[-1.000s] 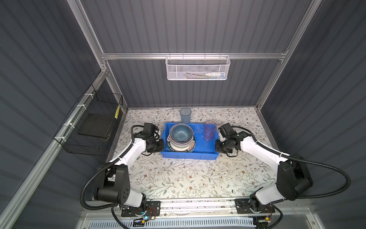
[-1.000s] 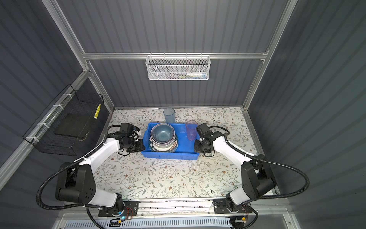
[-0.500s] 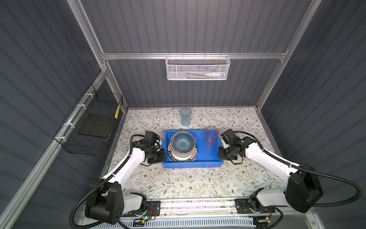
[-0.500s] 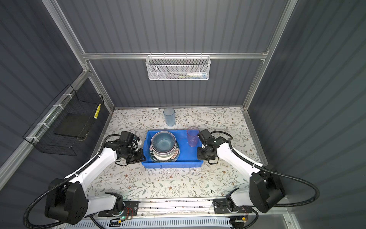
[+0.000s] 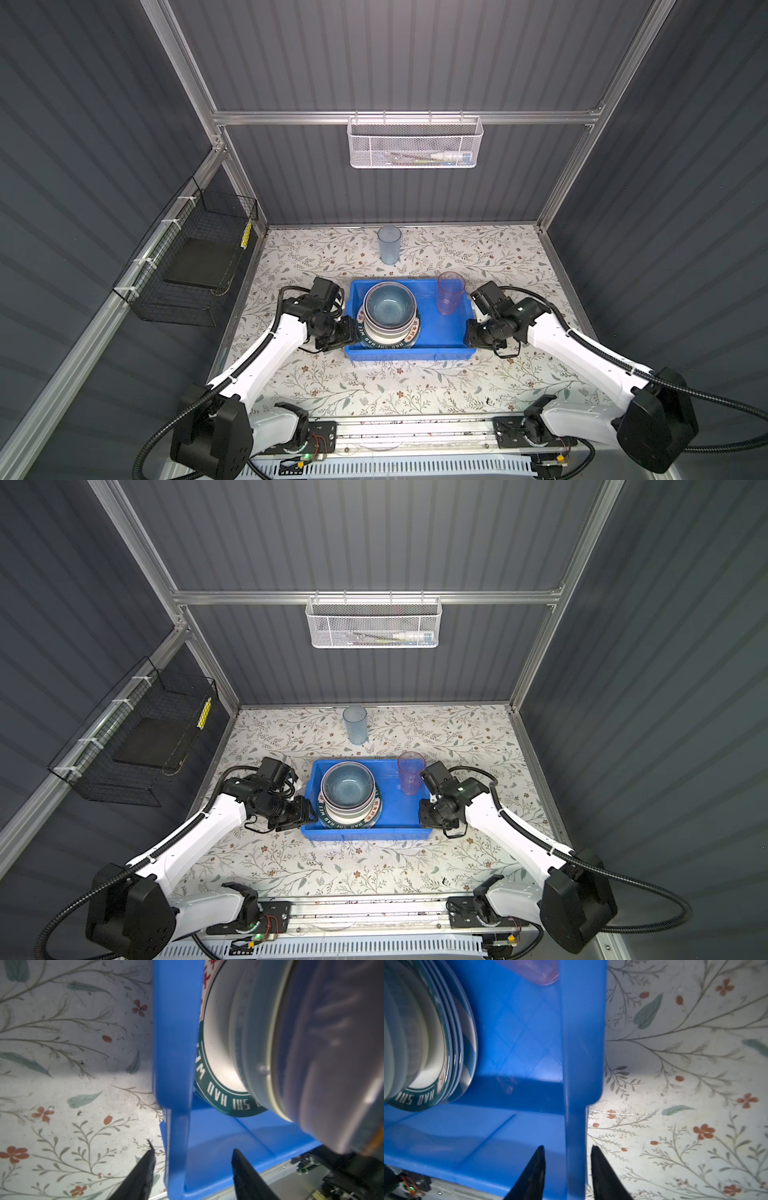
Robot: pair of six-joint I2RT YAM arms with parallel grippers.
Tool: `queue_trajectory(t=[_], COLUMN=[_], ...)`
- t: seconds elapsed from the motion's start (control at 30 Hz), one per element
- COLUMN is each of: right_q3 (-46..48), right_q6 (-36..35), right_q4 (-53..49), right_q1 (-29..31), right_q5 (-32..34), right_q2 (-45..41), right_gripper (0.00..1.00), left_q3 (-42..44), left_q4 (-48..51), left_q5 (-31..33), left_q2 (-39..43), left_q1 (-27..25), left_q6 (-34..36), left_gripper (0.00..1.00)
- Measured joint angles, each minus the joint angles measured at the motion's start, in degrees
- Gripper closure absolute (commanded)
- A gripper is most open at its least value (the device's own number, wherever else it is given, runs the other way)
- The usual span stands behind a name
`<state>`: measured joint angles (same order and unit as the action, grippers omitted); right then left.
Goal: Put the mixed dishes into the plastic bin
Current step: 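Release the bin and reach the left gripper to the frosted blue cup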
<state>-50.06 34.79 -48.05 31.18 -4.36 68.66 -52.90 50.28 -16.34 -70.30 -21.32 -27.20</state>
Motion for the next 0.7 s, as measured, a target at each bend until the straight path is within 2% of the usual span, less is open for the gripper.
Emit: queue_trajectory(t=[0.1,0.23,0.3,0.47,0.7], right_q3=[-1.73,-4.94,-5.86,-6.16,-12.55], right_q6=[-0.33,-0.81,-1.18,-2.54,-3.56], right_q4=[-2.32,-4.35,-4.52,-4.07,-1.46], right_q1=[0.00,0.00,0.00,0.00,0.24], right_q5=[0.83,1.14,1.11,0.02,-1.88], right_q2=[-3.63,-7.10,-7.67,-7.85,-5.40], right_gripper=[0.46,0.45,0.43,0.42,0.39], left_q3=[-6.80,-16.52,-22.56,-40.81,-61.68], left_q4=[2.73,4.85,5.22,3.48,0.04], left_q5=[0.44,0.87,1.57,1.62,-2.71], left_q2=[-0.79,-5.09,-9.35,-24.33,-44.28], left_q1=[2.36,8.85,10.56,10.78,10.78], left_q6=[1.40,4.33,5.97,10.14,12.26], left_gripper=[0.33,0.31,0.31,0.30,0.32])
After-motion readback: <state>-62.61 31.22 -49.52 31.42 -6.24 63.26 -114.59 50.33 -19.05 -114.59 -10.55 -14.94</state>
